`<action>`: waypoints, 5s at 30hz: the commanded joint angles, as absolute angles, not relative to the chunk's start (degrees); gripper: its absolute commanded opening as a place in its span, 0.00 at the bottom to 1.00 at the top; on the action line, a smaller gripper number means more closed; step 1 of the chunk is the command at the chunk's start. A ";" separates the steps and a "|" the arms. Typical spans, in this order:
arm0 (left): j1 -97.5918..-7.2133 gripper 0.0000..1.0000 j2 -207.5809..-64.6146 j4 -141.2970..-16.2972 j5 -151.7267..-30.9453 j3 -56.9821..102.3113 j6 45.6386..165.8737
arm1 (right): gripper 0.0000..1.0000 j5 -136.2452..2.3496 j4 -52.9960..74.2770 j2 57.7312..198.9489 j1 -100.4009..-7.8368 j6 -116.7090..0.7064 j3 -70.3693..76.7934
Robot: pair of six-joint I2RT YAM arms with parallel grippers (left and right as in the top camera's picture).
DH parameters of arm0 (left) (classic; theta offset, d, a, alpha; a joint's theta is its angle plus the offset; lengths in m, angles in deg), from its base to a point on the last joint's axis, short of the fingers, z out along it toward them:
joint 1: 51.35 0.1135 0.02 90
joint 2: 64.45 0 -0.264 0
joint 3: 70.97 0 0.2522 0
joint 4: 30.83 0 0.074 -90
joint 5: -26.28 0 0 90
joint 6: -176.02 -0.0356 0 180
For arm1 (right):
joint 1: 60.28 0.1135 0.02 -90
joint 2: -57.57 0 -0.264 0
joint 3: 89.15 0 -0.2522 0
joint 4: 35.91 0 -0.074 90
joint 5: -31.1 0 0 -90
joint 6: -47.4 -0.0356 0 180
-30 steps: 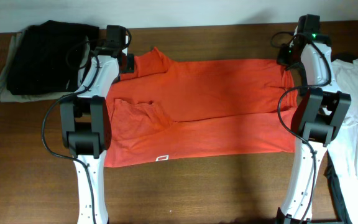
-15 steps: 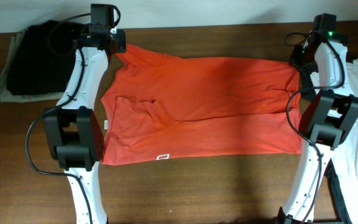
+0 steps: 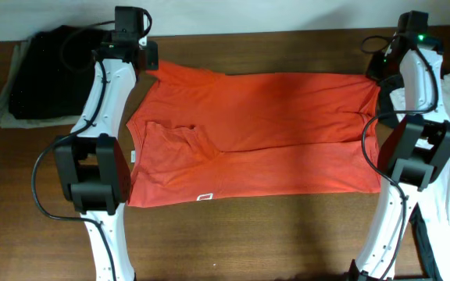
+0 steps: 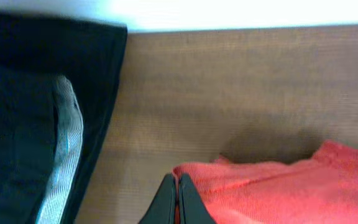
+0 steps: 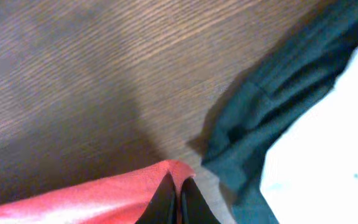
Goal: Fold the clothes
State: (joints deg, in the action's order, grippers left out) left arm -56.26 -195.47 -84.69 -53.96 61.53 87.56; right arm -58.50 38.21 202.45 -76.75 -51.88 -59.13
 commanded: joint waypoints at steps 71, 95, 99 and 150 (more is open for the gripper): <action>-52.11 0.00 -183.78 -140.84 -50.00 45.48 98.03 | 0.04 -56.07 71.87 171.39 -78.68 -56.43 -38.85; -52.09 0.33 -183.78 -139.81 -52.39 42.20 97.96 | 0.39 -53.67 70.41 171.41 -78.68 -56.41 -32.56; -52.09 0.33 -183.78 -139.75 -52.37 42.20 97.96 | 0.69 -53.67 72.09 171.41 -78.68 -56.41 -32.56; -54.21 0.00 -184.02 -98.37 -69.92 21.31 91.78 | 0.04 -60.60 34.61 172.72 -72.29 -56.62 -2.18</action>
